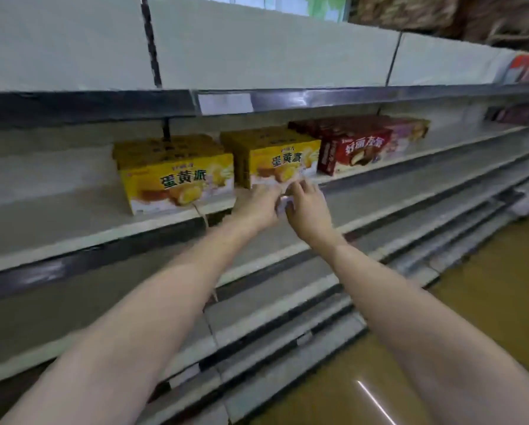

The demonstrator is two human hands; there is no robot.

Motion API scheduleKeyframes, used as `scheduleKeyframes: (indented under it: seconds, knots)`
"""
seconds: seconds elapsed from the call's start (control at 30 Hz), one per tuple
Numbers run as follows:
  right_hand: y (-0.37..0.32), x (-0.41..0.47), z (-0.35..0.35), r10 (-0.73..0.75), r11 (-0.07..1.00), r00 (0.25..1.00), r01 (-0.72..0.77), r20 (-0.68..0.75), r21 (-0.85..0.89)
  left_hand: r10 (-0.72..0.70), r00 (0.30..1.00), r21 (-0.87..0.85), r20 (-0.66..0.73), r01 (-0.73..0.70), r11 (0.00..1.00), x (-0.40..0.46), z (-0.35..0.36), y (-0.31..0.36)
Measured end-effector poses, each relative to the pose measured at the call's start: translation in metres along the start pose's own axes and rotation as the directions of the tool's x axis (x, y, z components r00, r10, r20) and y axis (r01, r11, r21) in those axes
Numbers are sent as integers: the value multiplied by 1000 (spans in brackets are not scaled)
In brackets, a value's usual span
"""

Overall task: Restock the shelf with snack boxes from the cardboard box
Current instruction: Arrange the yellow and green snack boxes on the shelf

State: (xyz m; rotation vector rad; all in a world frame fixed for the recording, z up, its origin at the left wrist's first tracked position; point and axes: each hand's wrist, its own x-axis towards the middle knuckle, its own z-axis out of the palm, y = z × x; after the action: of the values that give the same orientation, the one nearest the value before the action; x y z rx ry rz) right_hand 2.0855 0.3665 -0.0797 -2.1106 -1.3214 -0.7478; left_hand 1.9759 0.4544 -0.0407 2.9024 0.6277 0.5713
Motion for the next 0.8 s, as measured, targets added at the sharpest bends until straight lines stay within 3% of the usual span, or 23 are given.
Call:
scheduleKeyframes:
  seconds: [0.13, 0.23, 0.37, 0.57, 0.7, 0.8]
  knots:
    - [64, -87, -25, 179, 982, 972, -168, 154, -83, 190, 954, -132, 230, -162, 978, -14, 47, 74]
    - [97, -159, -57, 337, 940, 921, -318, 193, -124, 257, 924, -196, 282, -207, 959, -36, 88, 131]
    - [122, -271, -120, 515, 856, 846, -496, 141, -147, 329, 892, -285, 309, -244, 927, -86, 142, 211]
    - [127, -463, -213, 805, 589, 589, -777, 74, -220, 494, 772, -459, 401, -298, 837, -207, 189, 334]
    - [117, -567, -259, 907, 417, 417, -870, 62, -264, 594, 668, -537, 447, -331, 776, -292, 211, 404]
    - [102, -612, -281, 952, 305, 298, -912, 67, -273, 598, 640, -564, 482, -296, 771, -338, 221, 431]
